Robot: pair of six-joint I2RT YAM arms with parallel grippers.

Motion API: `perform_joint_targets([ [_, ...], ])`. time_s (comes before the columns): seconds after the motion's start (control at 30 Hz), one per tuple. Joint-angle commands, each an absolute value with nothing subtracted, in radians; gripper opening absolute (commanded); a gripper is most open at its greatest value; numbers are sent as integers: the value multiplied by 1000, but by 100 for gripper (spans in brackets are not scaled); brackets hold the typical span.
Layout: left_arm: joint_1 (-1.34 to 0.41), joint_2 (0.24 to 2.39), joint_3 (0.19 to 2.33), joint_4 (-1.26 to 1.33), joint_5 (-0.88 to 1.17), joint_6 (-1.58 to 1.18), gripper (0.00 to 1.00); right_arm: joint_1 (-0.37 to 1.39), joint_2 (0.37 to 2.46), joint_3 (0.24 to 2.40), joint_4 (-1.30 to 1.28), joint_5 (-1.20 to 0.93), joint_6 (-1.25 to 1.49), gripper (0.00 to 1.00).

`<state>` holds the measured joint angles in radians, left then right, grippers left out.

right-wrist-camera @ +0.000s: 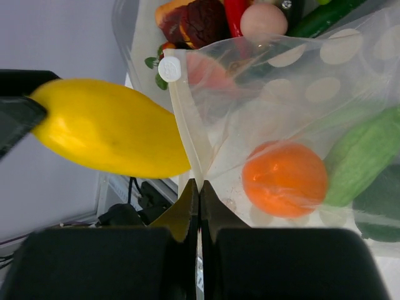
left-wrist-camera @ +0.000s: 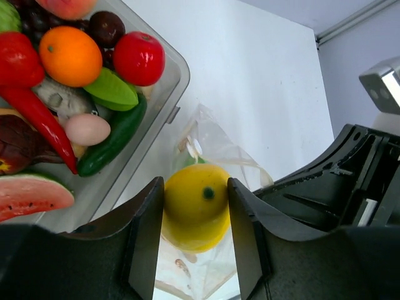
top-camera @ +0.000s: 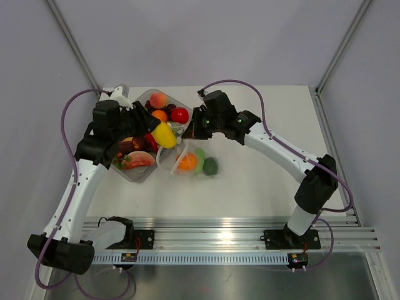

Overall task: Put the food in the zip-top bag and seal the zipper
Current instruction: Place the fake fruit in the zipper food storage bag.

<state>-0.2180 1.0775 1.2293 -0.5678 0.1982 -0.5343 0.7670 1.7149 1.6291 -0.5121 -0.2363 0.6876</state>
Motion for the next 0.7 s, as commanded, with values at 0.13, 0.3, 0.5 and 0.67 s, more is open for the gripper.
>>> perform_joint_targets([
  [0.13, -224, 1054, 1149, -433, 244, -591, 0, 781, 1733, 1704, -370, -327, 775, 0],
  [0.3, -233, 1052, 1095, -384, 216, -597, 0, 781, 1727, 1692, -331, -342, 816, 0],
  [0.5, -256, 1075, 1077, -386, 209, -588, 19, 781, 1713, 1674, -302, -341, 838, 0],
  [0.67, -258, 1011, 1127, -466, 137, -519, 54, 779, 1700, 1643, -301, -328, 839, 0],
])
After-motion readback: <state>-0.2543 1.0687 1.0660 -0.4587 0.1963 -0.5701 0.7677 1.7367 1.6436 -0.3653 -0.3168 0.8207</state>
